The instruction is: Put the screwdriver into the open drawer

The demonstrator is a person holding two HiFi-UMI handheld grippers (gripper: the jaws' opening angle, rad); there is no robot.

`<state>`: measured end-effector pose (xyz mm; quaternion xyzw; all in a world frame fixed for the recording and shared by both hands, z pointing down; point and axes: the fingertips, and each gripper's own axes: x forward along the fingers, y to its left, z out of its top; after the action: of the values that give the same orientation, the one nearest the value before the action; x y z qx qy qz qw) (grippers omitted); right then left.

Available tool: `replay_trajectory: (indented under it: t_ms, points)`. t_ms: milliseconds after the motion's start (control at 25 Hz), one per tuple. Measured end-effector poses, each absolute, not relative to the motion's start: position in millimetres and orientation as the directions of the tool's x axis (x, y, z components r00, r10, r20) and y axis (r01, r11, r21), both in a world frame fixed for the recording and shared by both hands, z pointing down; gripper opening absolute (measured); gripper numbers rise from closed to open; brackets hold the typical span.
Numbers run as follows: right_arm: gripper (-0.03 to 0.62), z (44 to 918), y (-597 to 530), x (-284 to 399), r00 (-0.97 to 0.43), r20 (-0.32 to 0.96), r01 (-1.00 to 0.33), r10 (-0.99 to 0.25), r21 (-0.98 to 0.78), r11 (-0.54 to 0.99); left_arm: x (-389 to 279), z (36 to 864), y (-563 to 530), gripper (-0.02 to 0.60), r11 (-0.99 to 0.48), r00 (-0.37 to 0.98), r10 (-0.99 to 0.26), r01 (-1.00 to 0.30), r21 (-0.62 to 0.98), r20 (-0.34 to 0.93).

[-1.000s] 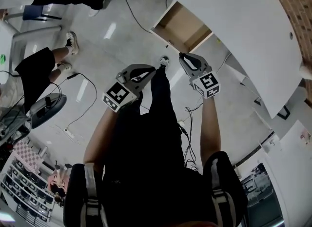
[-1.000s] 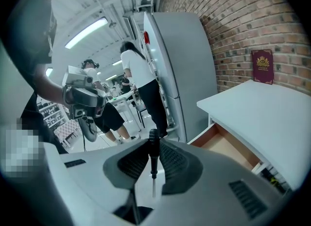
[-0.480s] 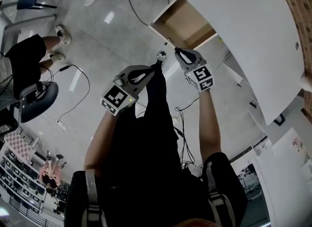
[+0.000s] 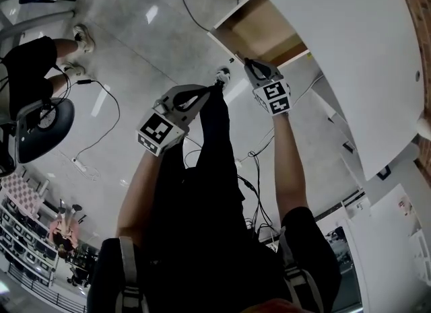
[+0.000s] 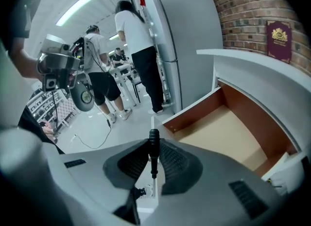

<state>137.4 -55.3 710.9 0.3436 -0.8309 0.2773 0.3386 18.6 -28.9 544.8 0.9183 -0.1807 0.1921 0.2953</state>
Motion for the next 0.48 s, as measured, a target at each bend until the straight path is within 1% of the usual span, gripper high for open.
replay_trajectory:
  t_ms: [320,480]
  points:
    - [0.123,770.0,-64.0,152.8,-0.457,0.839,-0.739,-0.297,-0.171,0.652,12.0,560.3,-26.7,0.017,-0.744,0.858,-0.211,-0.452,0.493,0.468]
    - [0.123,800.2,-66.3,153.9,-0.442,0.862,-0.737,-0.25,-0.19,0.648,5.8,566.6,-32.5,0.017,-0.731,0.854,-0.233,-0.47,0.495,0.466]
